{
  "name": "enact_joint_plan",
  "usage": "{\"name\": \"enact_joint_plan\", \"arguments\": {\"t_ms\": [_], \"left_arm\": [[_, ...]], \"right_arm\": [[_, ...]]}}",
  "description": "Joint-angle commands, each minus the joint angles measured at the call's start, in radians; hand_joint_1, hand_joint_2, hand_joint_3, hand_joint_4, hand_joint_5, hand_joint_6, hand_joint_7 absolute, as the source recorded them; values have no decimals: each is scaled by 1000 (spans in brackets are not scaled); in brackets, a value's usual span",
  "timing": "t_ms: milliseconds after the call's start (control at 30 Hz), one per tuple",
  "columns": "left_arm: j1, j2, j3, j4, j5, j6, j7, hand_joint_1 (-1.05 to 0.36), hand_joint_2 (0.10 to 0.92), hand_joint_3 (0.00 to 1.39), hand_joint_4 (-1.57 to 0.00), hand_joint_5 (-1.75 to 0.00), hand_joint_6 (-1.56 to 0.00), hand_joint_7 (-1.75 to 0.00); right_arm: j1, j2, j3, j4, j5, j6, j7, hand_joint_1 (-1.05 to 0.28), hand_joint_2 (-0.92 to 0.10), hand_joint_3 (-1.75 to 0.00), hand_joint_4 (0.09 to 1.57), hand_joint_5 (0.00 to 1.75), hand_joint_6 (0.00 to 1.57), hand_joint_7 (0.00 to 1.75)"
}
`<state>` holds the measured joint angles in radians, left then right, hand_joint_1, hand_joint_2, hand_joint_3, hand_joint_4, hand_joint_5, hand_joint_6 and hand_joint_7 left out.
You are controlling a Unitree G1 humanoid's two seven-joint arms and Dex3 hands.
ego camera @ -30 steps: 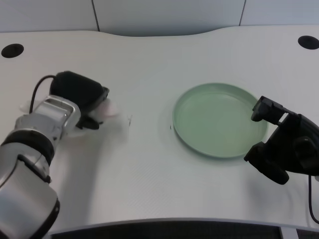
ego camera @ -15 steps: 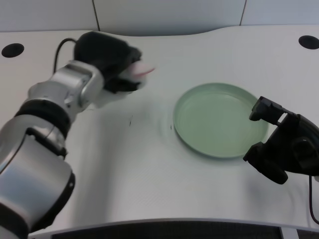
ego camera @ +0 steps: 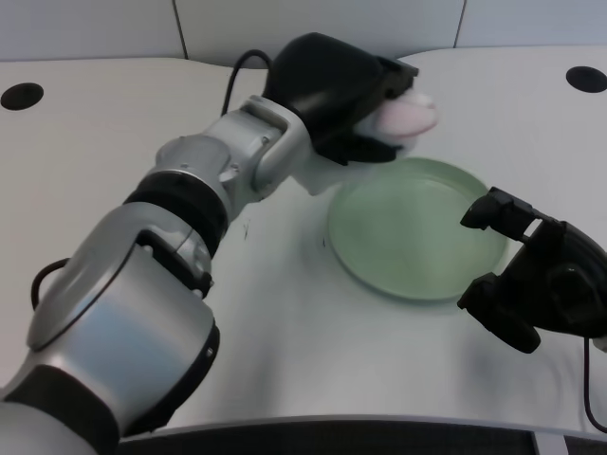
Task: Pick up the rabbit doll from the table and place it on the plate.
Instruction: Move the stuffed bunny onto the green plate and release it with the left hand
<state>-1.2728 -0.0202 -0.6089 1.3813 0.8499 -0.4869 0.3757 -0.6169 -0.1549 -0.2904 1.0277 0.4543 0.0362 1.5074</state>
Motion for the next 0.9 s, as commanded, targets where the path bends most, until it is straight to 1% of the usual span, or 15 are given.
{"name": "enact_joint_plan", "arguments": {"t_ms": [33, 133, 167, 200, 267, 300, 367, 400, 433, 467, 533, 833, 900], "left_arm": [[-3, -38, -38, -2, 26, -16, 32, -622, 921, 638, -820, -1745, -646, -1589], [2, -48, -57, -1, 32, -23, 43, -624, 921, 661, -820, -1746, -636, -1606], [9, -61, -62, 0, 30, -24, 33, -626, 921, 663, -816, -1746, -641, -1588], [18, -77, -68, 0, 29, -28, 27, -629, 921, 666, -808, -1746, -651, -1551], [32, -99, -75, 1, 27, -33, 21, -625, 921, 649, -851, -1746, -648, -1627], [41, -108, -77, 0, 25, -37, 22, -625, 921, 649, -876, -1746, -639, -1685], [50, -116, -79, 0, 22, -41, 24, -623, 921, 642, -927, -1746, -650, -1733], [51, -117, -80, 0, 22, -41, 24, -623, 921, 641, -935, -1746, -652, -1740], [63, -123, -82, 1, 19, -47, 17, -623, 921, 640, -939, -1746, -653, -1743], [75, -127, -90, 0, 25, -54, 23, -630, 921, 652, -941, -1746, -652, -1745], [88, -130, -101, 0, 32, -62, 32, -631, 921, 658, -944, -1746, -651, -1746], [90, -129, -110, -1, 29, -63, 36, -629, 921, 658, -949, -1746, -650, -1746], [97, -120, -118, 0, 36, -71, 46, -642, 921, 660, -940, -1746, -645, -1746]], "right_arm": [[-12, -1, 5, 3, 0, -14, 5, -577, -877, -17, 1074, 1746, 972, 1235], [-14, 1, 11, 4, -2, -18, 8, -591, -883, -18, 1076, 1746, 971, 1249], [-16, 3, 14, 4, -3, -15, 8, -588, -883, -18, 1077, 1746, 972, 1251], [-19, 6, 17, 5, -2, -7, 7, -578, -883, -17, 1078, 1746, 975, 1253], [-23, 9, 23, 7, -2, 6, 6, -564, -879, -14, 1061, 1746, 980, 1225], [-25, 10, 26, 7, 0, 18, 4, -563, -876, -11, 1057, 1746, 985, 1203], [-26, 11, 30, 6, 2, 31, 2, -559, -865, -4, 1058, 1746, 995, 1138], [-26, 11, 30, 6, 2, 34, 2, -559, -864, -3, 1058, 1746, 997, 1127], [-25, 17, 29, 4, 5, 37, 1, -559, -863, -3, 1058, 1746, 998, 1121], [-24, 23, 28, 1, 7, 41, 0, -551, -862, -2, 1060, 1746, 1021, 1024], [-23, 29, 27, -3, 9, 45, 0, -546, -861, -1, 1063, 1746, 1040, 967], [-22, 30, 25, -5, 7, 48, -1, -543, -860, -1, 1065, 1746, 1053, 934], [-18, 34, 25, -11, 9, 39, 5, -567, -860, -1, 1063, 1746, 1064, 948]]}}
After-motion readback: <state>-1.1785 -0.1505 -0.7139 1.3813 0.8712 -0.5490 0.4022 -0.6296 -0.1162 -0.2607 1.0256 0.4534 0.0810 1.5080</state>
